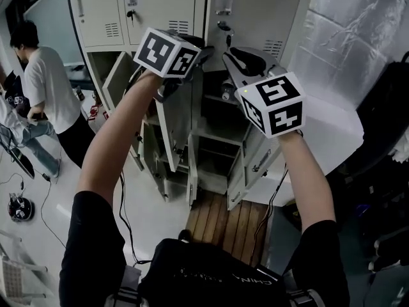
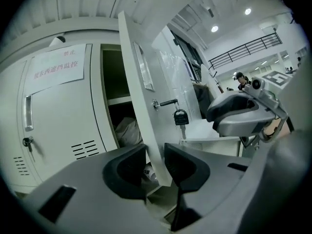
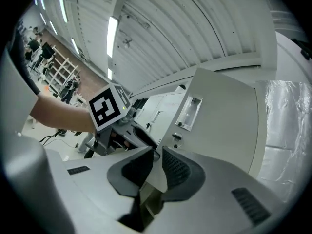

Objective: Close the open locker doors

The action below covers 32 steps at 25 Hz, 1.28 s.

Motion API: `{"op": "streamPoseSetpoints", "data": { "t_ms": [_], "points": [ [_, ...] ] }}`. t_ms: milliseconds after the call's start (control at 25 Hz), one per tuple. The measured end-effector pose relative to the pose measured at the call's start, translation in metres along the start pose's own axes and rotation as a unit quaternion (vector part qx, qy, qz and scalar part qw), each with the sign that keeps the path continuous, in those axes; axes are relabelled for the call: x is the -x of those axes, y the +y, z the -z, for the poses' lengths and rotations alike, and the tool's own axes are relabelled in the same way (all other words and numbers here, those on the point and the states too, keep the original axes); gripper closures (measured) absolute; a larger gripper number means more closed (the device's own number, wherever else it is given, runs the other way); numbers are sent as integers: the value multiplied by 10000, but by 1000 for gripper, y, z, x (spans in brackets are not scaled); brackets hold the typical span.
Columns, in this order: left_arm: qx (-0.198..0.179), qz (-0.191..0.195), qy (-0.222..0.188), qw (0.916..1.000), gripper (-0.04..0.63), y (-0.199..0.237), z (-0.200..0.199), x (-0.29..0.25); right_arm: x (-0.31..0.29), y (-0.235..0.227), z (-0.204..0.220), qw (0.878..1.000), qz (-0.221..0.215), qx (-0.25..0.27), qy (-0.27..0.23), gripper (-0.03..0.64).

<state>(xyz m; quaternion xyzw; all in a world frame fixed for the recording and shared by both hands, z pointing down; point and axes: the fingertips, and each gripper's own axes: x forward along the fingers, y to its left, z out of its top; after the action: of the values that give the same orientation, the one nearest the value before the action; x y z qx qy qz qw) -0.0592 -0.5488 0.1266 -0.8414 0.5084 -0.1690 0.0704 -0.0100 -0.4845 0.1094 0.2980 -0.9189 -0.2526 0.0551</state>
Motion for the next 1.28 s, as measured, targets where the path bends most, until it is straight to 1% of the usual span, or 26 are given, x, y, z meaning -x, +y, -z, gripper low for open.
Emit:
{"op": "streamPoseSetpoints", "data": {
  "t_ms": [120,240,440,720,880,1120,1200,1280],
  "points": [
    [-42,111,104,9999,476,13,2,-7,-19,-12,-15,9999,-40,-72,-70,541],
    [-5,225,145,9996,476,22,5,-12,-38,-28,-31,9996,-84,-237,-164,540],
    [-87,288,159,9994,474,37,5,-21,-77,-61,-53,9964,-248,-791,-190,541],
    [-179,361,164,9991,472,46,7,-29,-114,-81,-65,9903,-289,-1359,-85,541],
    [-221,416,140,9988,471,52,7,-32,-128,-87,-63,9886,-173,-1495,-6,540],
    [-330,352,88,9988,468,65,9,-40,-144,-93,-58,9844,-137,-1752,67,554],
    [-502,238,70,9984,468,71,9,-43,-150,-97,-56,9832,-112,-1820,105,562],
    [-755,78,95,9971,469,77,12,-47,-155,-100,-54,9823,-70,-1865,143,565]
  ]
}}
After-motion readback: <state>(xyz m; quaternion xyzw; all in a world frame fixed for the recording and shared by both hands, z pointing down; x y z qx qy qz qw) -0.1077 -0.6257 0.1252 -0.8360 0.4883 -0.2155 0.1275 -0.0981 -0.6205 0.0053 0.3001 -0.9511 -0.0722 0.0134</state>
